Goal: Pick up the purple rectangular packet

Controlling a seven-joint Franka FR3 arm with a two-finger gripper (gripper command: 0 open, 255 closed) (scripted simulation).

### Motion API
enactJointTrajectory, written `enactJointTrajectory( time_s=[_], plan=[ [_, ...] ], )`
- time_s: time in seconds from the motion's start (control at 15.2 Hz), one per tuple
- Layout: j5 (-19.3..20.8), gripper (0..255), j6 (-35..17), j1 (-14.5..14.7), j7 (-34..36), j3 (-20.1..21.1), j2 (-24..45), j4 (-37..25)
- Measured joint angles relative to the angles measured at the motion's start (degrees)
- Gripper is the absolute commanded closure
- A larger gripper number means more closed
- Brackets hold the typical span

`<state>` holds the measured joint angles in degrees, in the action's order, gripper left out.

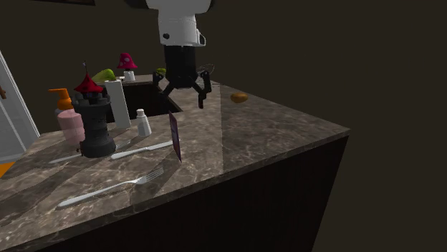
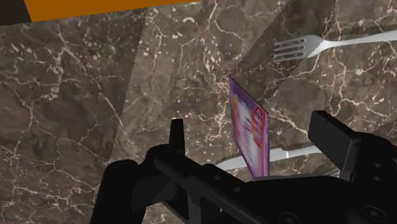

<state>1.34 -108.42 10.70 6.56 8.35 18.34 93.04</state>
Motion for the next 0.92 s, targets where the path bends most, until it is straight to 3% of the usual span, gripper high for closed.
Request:
enactJointTrajectory(
  time_s=[0.4,0.92],
  plan=[
    [3.18,0,2.84,3.16,0.36,0.36,13.03,-17.38],
    [3.78,0,-1.45,3.45,0.43,0.16,16.12,-16.33]
  ],
)
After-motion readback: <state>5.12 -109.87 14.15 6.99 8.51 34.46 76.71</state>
